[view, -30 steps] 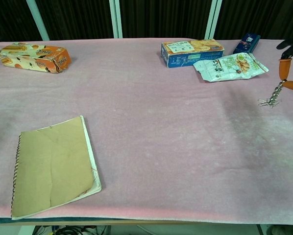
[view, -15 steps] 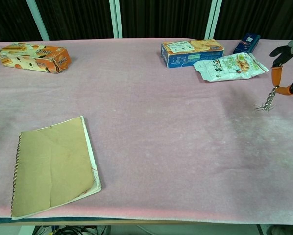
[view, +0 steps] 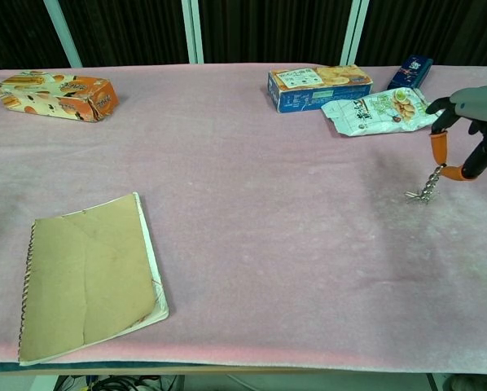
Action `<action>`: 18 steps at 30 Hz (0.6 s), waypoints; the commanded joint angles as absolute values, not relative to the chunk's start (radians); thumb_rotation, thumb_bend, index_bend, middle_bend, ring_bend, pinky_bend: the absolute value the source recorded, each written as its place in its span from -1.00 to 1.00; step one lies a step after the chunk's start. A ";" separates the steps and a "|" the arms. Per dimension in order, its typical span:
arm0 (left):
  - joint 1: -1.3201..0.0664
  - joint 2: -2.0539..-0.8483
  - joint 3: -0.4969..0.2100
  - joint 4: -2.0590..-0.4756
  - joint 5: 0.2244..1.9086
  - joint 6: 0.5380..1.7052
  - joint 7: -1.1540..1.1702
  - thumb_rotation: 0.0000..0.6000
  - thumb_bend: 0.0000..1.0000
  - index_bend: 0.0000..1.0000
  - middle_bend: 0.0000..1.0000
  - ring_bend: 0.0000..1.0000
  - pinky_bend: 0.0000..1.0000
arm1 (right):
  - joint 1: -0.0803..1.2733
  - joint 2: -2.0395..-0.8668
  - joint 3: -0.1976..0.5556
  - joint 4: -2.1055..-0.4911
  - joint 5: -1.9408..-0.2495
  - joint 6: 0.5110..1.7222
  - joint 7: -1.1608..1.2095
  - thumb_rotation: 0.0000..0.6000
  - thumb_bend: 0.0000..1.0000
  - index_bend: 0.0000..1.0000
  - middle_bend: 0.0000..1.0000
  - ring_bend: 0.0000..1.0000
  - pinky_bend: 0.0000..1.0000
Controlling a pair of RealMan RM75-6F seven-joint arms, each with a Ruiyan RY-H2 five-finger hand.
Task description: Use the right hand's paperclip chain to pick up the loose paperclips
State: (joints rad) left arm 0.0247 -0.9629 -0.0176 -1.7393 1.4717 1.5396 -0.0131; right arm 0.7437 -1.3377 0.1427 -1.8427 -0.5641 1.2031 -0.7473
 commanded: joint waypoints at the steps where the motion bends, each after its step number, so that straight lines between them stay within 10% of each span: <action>1: 0.024 -0.962 -0.017 -1.740 1.471 1.539 -0.015 1.00 -0.55 -0.94 -1.00 -1.00 -1.00 | 0.749 -1.354 0.139 -1.839 -0.564 1.207 -0.754 1.00 -0.36 0.15 -1.00 -0.99 -0.63; 18: 0.024 -0.957 -0.018 -1.736 1.472 1.539 -0.028 1.00 -0.55 -0.94 -1.00 -1.00 -1.00 | 0.773 -1.426 0.144 -1.836 -0.558 1.214 -0.767 1.00 -0.36 0.15 -1.00 -0.99 -0.63</action>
State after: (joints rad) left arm 0.0245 -0.9571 -0.0179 -1.7360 1.4723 1.5391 -0.0280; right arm 0.7715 -1.4248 0.1429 -1.8361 -0.5580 1.2129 -0.7674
